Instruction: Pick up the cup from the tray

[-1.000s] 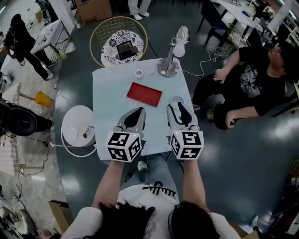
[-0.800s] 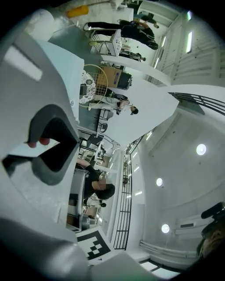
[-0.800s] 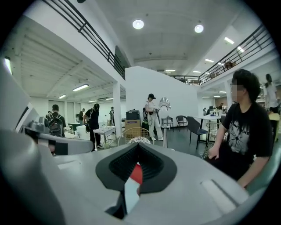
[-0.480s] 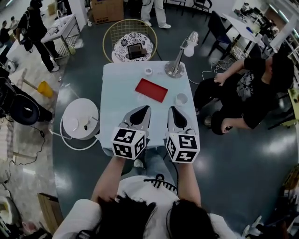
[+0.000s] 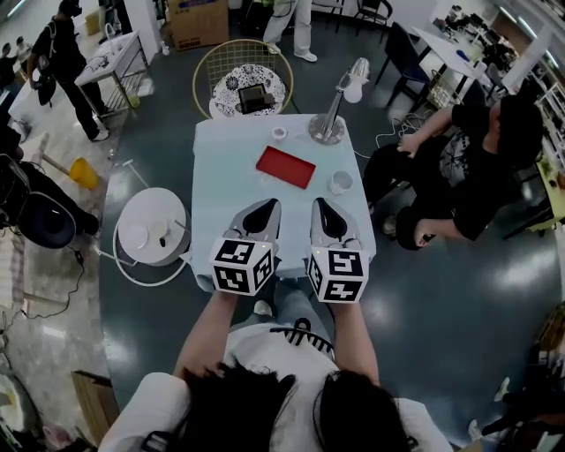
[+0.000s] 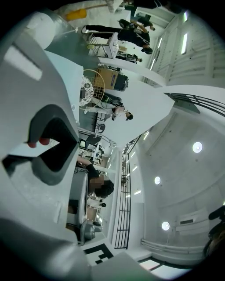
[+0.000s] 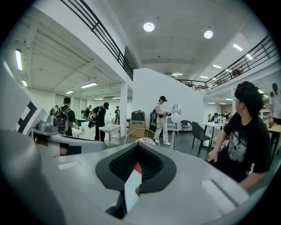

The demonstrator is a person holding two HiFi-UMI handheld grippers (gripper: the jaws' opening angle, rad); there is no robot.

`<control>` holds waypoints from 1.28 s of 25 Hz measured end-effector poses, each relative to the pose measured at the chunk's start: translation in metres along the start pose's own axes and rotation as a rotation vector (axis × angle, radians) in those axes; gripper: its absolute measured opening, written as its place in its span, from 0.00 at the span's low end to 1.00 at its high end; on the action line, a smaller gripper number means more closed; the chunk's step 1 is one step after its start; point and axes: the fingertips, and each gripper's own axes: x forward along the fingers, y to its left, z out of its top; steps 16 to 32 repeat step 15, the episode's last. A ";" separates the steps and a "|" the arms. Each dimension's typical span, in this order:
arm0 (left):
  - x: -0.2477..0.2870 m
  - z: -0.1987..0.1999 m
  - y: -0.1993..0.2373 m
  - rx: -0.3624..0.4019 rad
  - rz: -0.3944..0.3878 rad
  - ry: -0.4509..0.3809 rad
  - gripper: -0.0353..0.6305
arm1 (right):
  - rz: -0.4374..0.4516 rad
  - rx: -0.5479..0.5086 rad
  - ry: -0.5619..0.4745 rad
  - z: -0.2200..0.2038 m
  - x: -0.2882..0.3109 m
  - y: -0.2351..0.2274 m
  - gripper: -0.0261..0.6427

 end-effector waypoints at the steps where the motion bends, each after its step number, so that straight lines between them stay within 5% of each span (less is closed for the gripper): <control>1: -0.004 -0.006 0.003 0.005 -0.002 -0.003 0.05 | 0.002 0.001 -0.004 -0.005 0.000 0.006 0.07; 32: -0.025 -0.035 -0.009 0.018 0.007 -0.016 0.05 | 0.016 -0.009 -0.017 -0.032 -0.026 0.017 0.07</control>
